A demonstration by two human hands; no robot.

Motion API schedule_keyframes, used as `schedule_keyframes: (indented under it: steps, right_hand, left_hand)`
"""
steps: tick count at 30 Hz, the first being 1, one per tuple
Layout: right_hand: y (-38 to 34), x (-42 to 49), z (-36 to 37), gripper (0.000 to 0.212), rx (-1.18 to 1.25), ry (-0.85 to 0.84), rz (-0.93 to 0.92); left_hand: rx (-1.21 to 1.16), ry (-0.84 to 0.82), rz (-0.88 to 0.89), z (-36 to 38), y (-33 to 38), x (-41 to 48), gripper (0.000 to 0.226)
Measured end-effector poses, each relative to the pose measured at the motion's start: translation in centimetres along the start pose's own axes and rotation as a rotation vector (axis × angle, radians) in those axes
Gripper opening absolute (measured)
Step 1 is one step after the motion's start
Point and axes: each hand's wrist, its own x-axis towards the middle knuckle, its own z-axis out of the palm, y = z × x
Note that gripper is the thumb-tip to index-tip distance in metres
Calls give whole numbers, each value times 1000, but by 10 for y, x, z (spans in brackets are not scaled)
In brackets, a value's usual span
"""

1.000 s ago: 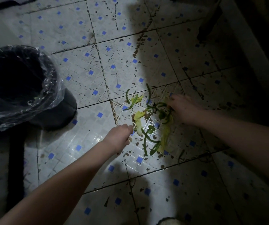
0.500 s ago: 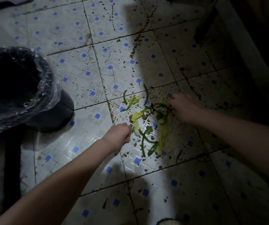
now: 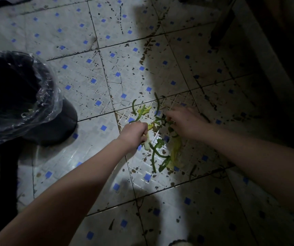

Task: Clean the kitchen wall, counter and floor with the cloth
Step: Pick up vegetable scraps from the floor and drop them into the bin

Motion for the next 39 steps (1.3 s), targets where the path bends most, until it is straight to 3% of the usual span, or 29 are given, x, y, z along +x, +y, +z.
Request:
schedule_keyframes:
  steps: [5, 8, 15, 18, 22, 30, 39]
  right_hand:
    - [-8, 4, 9, 17, 4, -21, -8]
    - [-7, 3, 11, 16, -5, -49, -12]
    - [-4, 2, 15, 7, 3, -77, -31]
    - [-8, 1, 21, 14, -12, -99, -16]
    - [-13, -2, 32, 31, -13, -136, -52]
    - [-36, -8, 57, 64, 1, -283, -142]
    - [-58, -15, 74, 61, -185, -313, -124]
  left_hand:
    - [-57, 22, -15, 5, -1, 4, 42]
    - [56, 41, 11, 2, -2, 8, 51]
    - [102, -25, 95, 5, 0, 5, 23]
    - [127, -35, 105, 7, 0, 0, 16]
    - [13, -27, 58, 6, -10, -9, 14]
    - [-131, 152, -111, -2, -51, -37, 17]
    - [-189, 205, -200, -6, -67, -63, 13]
